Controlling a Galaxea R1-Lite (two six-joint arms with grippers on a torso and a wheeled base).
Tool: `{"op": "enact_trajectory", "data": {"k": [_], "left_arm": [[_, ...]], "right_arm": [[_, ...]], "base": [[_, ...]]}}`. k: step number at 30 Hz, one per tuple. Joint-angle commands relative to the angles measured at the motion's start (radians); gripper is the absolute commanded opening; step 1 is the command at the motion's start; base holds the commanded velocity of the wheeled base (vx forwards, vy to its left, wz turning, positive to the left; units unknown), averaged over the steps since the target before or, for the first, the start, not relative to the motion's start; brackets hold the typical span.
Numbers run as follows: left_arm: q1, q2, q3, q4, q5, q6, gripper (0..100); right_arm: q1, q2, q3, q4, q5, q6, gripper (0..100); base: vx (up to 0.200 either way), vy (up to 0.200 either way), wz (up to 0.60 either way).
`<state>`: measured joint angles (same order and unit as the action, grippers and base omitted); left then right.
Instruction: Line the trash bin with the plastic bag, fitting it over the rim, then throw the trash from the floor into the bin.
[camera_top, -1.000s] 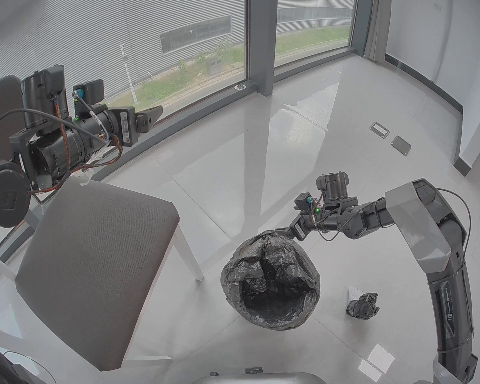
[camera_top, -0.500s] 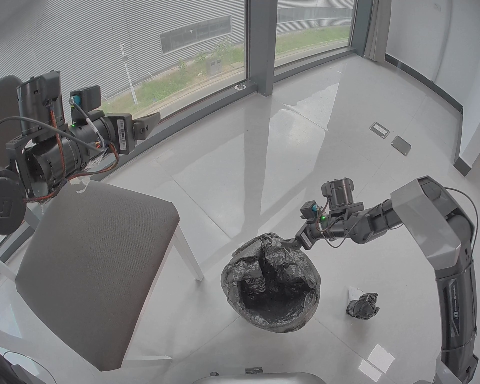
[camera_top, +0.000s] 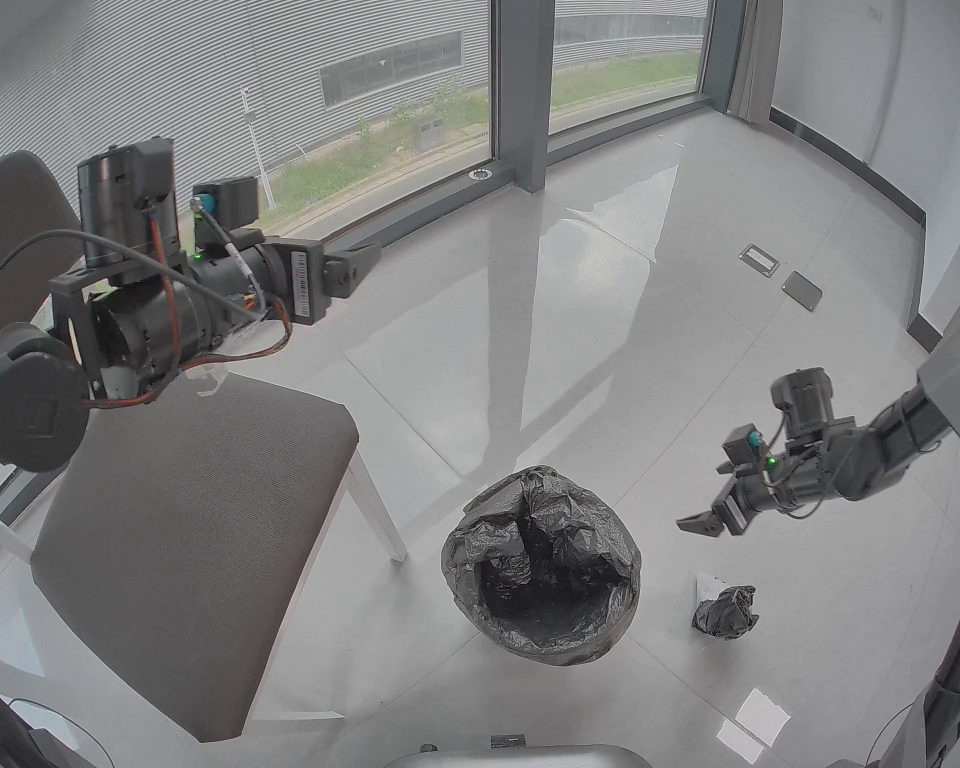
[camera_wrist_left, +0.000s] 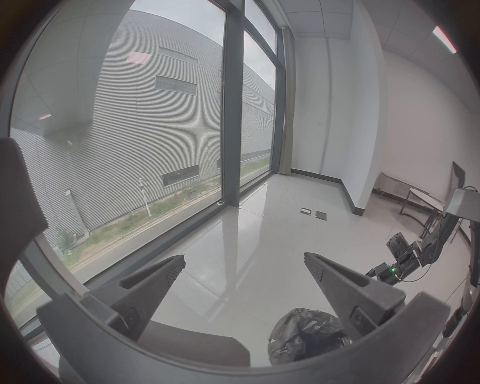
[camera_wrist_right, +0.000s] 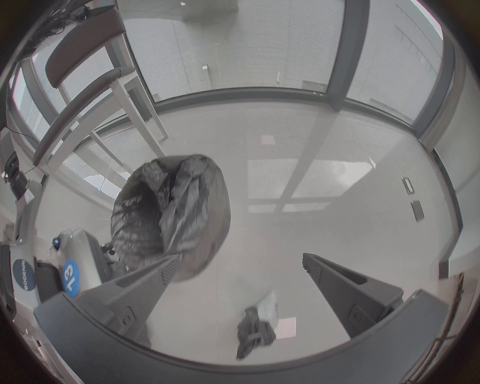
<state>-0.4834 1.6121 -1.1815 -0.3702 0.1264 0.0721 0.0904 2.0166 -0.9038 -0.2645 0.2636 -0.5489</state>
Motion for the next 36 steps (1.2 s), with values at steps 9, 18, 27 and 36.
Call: {"op": "enact_trajectory", "data": {"k": [9, 18, 27, 36], "left_arm": [[-0.195, 0.193, -0.047, 0.008, 0.102, -0.086, 100], [-0.273, 0.200, -0.053, 0.073, 0.230, -0.144, 100], [-0.273, 0.181, -0.050, 0.086, 0.231, -0.163, 100], [-0.265, 0.150, -0.052, 0.086, 0.226, -0.170, 100]], "right_arm": [[-0.173, -0.082, 0.214, -0.009, -0.006, -0.022, 100], [-0.176, -0.081, 0.215, -0.009, -0.006, -0.022, 100], [-0.176, -0.081, 0.217, -0.007, -0.006, -0.020, 100], [-0.179, -0.070, 0.203, -0.009, -0.007, -0.016, 100]], "base": [[0.000, 0.000, 0.00], [-0.067, 0.000, 0.00], [-0.200, 0.000, 0.00], [-0.133, 0.000, 0.00]]}}
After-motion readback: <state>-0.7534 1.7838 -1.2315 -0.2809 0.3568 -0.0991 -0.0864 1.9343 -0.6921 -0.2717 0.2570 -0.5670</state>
